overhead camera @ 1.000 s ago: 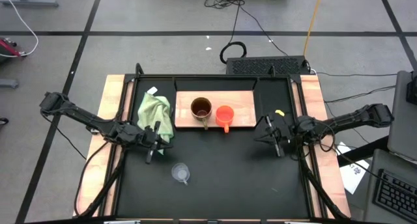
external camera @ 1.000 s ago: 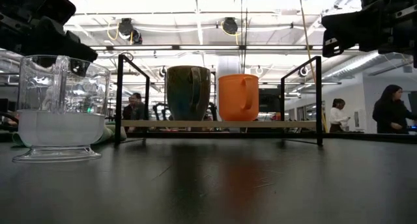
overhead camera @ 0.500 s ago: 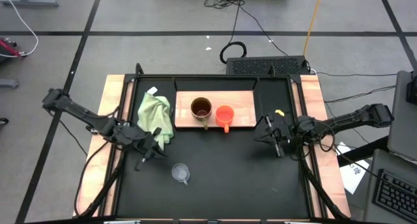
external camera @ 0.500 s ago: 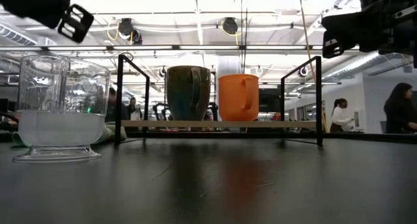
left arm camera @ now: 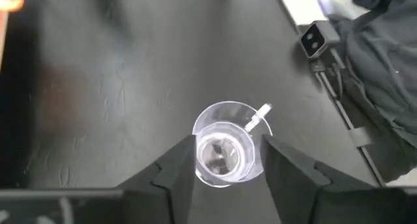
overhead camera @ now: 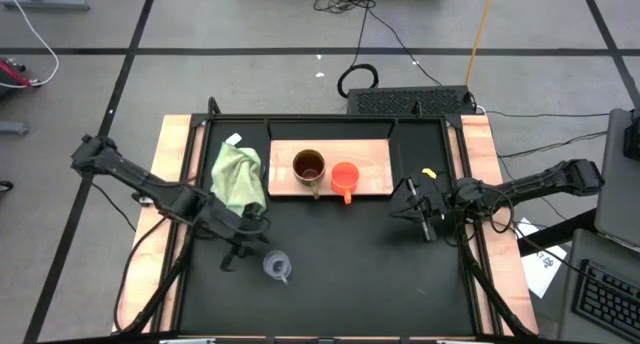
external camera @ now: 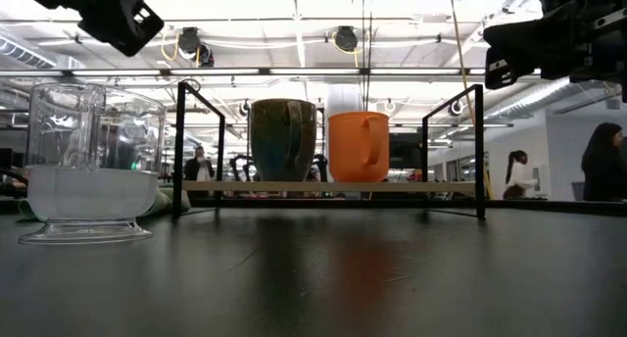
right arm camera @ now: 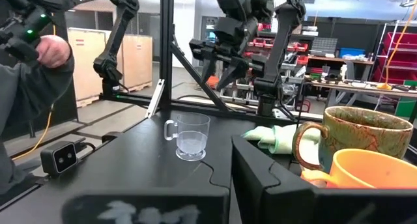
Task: Stack small to large cups/mugs on shelf
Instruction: Put the transparent mug to the right of the orange mug on the shelf
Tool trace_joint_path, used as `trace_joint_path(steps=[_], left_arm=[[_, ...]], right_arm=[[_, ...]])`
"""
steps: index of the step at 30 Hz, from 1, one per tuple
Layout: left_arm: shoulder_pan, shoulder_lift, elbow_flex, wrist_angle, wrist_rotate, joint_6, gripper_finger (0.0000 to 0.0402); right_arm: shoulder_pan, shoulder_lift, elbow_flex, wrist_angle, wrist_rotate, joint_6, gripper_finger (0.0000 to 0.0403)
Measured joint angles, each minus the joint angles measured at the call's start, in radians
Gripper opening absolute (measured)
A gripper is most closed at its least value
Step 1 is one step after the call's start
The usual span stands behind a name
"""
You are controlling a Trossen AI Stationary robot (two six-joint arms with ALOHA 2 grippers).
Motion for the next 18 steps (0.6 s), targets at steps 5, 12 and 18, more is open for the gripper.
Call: trace_joint_path(steps=[5,12,18], left_arm=[[0.025,0.101,0.053,-0.029,0.025,-0.033,0.0210],[0.068,0.218,0.059,-0.021,0.086,-0.055,0.0225],[0.081,0.261,0.058,-0.010,0.126,-0.062,0.0225]], right_arm=[[0.000,0.000,0.000,-0.002,0.000,0.009,0.0000],[0.000,0.000,-0.001,-0.002,0.000,0.009,0.0000],[0.000,0.000,-0.001,-0.002,0.000,0.009,0.0000]])
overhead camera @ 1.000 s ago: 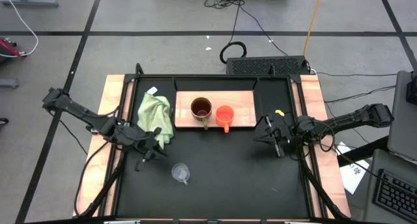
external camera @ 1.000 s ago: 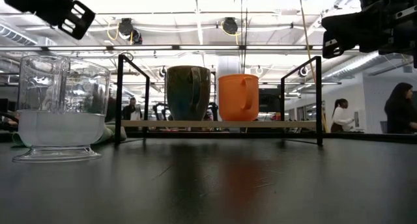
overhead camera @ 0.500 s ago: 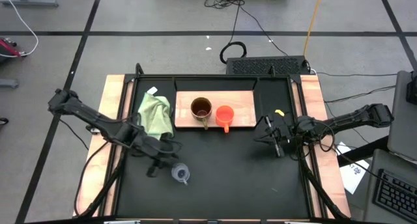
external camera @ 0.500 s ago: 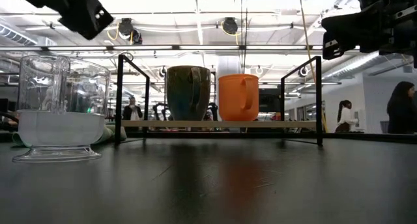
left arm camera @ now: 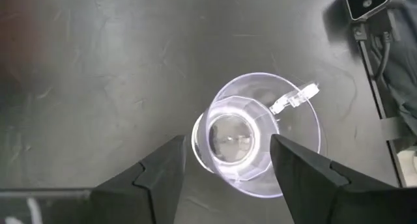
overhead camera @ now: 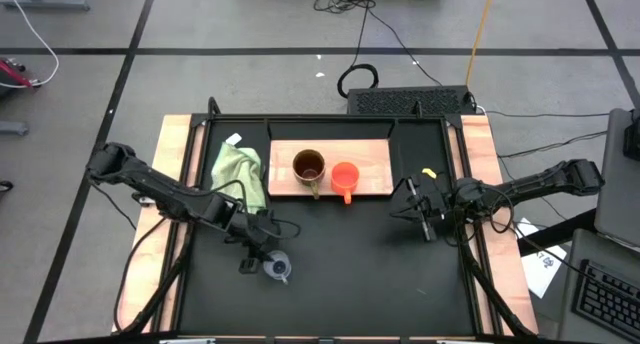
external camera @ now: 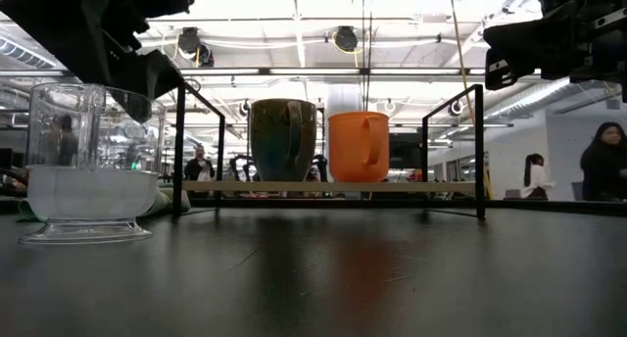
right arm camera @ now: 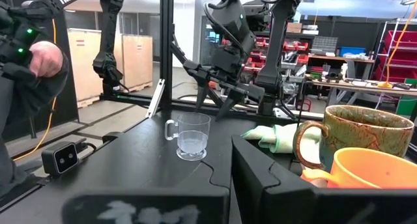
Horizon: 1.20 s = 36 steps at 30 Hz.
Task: Stack small to large cups/mugs on shelf
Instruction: Put the transparent mug to the right of the orange mug on the shelf
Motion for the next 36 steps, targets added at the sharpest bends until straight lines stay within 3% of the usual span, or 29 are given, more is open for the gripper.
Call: trace_joint_path(steps=[14,36], left_arm=[[0.000,0.077,0.000,0.033,0.006,0.019,0.0225],[0.000,0.076,0.000,0.042,-0.002,0.025,0.0225]], right_arm=[[0.001,0.000,0.000,0.000,0.000,0.000,0.0000],[0.001,0.000,0.000,-0.001,-0.001,0.008,0.0000]])
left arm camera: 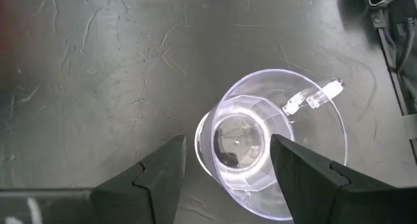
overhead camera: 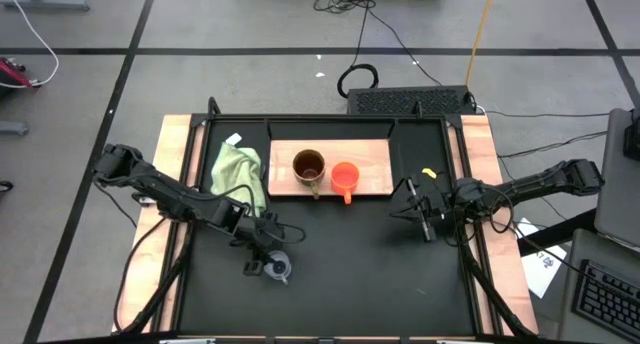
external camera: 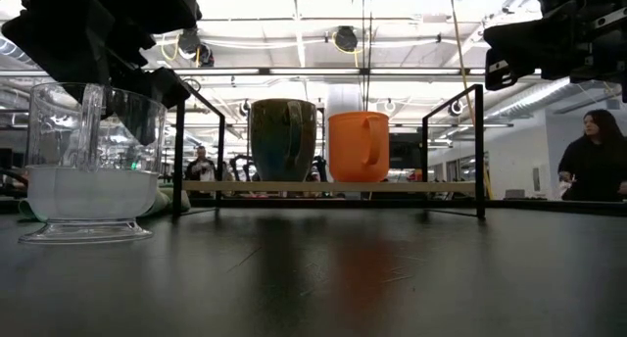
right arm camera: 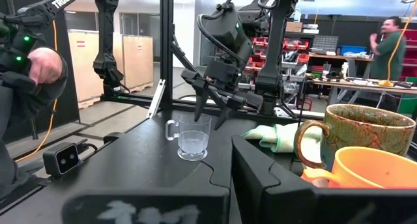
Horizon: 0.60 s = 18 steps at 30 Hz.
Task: Stack small to large cups/mugs on shelf
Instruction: Put the transparent mug to the right of the orange mug on the shelf
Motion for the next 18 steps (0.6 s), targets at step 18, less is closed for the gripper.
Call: trace_joint_path(steps=[18], left_arm=[[0.000,0.000,-0.018,0.010,-0.044,0.011,0.0160]], right_arm=[[0.000,0.000,0.000,0.000,0.000,0.000,0.0000]])
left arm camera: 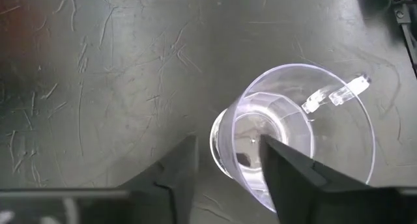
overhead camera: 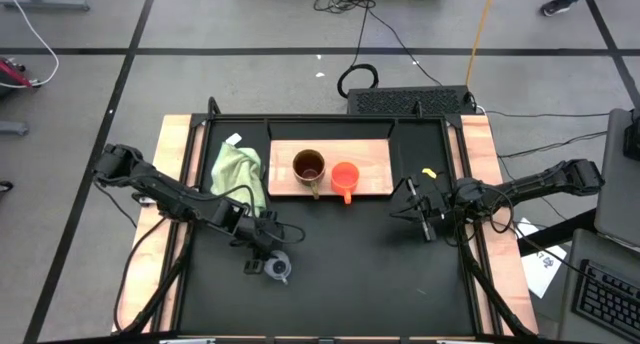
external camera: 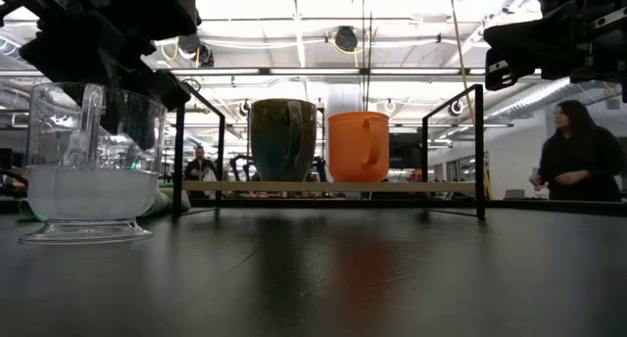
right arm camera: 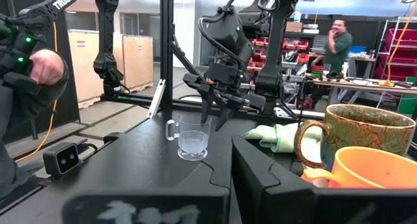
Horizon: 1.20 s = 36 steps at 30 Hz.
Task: Stack small to large cups/mugs on shelf
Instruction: Put the transparent mug to the right of the orange mug on the shelf
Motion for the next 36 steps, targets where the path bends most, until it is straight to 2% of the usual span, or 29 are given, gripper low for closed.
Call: trace_joint_path(steps=[8,10,16,22,31,36], left_arm=[[0.000,0.000,0.000,0.000,0.002,0.027,0.0027],[0.000,0.000,0.000,-0.001,0.004,0.037,0.0009],[0.000,-0.008,0.000,0.010,0.060,0.094,0.0005],[0.000,-0.077,0.000,0.019,0.064,0.150,0.0003],[-0.001,-0.244,-0.010,0.008,-0.005,0.265,0.0001],[-0.001,-0.331,-0.092,0.071,-0.048,0.284,0.0001]], right_arm=[[0.000,0.000,0.000,0.000,0.000,0.000,0.0000],[0.000,0.000,0.000,0.000,0.000,0.000,0.0000],[0.000,0.000,0.000,0.000,0.000,0.000,0.0000],[0.000,0.000,0.000,0.000,0.000,0.000,0.0000],[0.000,0.000,0.000,0.001,0.000,0.000,0.0000],[0.000,0.000,0.000,0.000,0.000,0.003,0.0000]])
